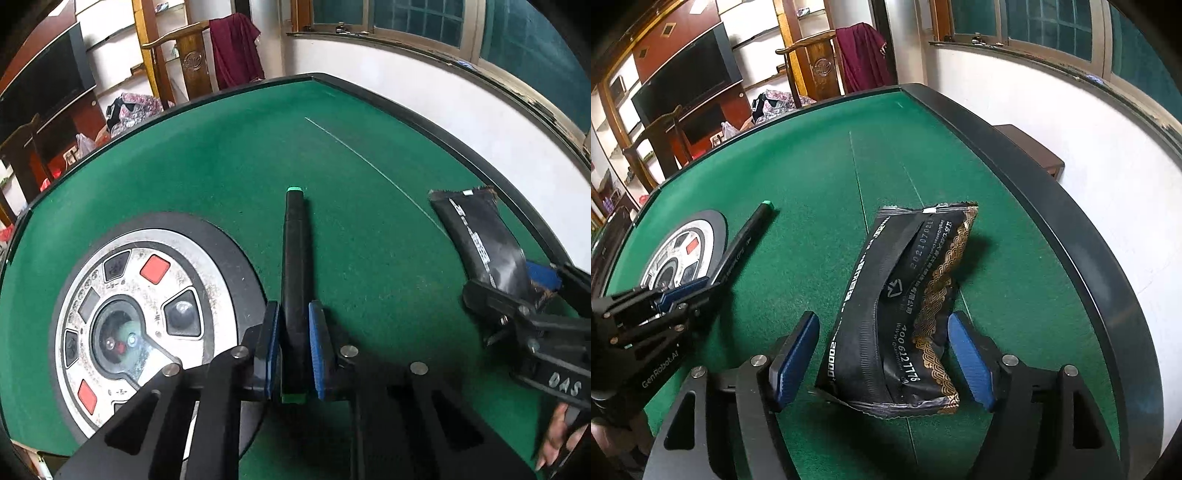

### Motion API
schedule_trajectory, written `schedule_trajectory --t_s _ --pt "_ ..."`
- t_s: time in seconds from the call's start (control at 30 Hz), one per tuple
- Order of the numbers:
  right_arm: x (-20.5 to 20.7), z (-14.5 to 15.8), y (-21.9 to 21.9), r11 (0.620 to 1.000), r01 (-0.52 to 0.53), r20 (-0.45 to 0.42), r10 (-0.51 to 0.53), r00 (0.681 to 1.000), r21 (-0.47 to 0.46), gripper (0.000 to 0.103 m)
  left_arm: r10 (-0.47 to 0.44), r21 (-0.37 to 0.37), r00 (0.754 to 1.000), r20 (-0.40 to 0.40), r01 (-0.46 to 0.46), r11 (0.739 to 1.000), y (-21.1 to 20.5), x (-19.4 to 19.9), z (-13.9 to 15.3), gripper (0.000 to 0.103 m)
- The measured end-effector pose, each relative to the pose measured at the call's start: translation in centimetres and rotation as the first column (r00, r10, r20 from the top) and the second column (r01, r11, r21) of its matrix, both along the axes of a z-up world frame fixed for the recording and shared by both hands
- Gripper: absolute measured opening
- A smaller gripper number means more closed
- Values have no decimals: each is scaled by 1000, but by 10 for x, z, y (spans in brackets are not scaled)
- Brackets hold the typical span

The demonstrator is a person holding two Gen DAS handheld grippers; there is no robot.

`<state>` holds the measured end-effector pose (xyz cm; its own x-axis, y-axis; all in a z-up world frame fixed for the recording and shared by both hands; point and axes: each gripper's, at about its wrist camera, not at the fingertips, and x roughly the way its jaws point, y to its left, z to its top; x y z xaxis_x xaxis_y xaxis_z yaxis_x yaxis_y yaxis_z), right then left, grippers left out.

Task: Organize objects
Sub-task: 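Grasp the black bag with the right gripper while the left gripper approaches the marker, then grasp the black green-capped marker with the left gripper and lift it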

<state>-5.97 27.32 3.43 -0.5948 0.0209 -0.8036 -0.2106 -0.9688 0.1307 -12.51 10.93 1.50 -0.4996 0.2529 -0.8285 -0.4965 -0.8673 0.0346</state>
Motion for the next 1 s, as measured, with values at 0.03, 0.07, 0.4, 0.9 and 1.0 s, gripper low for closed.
schedule_trajectory --t_s 0.03,0.07,0.4,0.9,1.0 --pt "0 0 0 1000 1 -1 -1 1000 -1 76 5 -4 1000 -2 -5 1000 3 -1 0 19" --pt "-1 0 0 1000 0 -1 0 1000 -1 77 13 -15 1000 -12 -13 1000 7 -2 0 23" --pt "-16 -3 3 999 22 -22 -21 1000 45 81 6 -59 999 -53 -9 998 13 17 -1 14" --pt "-3 0 -9 997 -58 -31 60 998 53 50 172 -37 983 -65 -175 984 -61 130 26 14" --pt "6 1 -19 994 -89 -13 90 996 67 50 198 -36 976 -88 -202 979 -74 156 34 14"
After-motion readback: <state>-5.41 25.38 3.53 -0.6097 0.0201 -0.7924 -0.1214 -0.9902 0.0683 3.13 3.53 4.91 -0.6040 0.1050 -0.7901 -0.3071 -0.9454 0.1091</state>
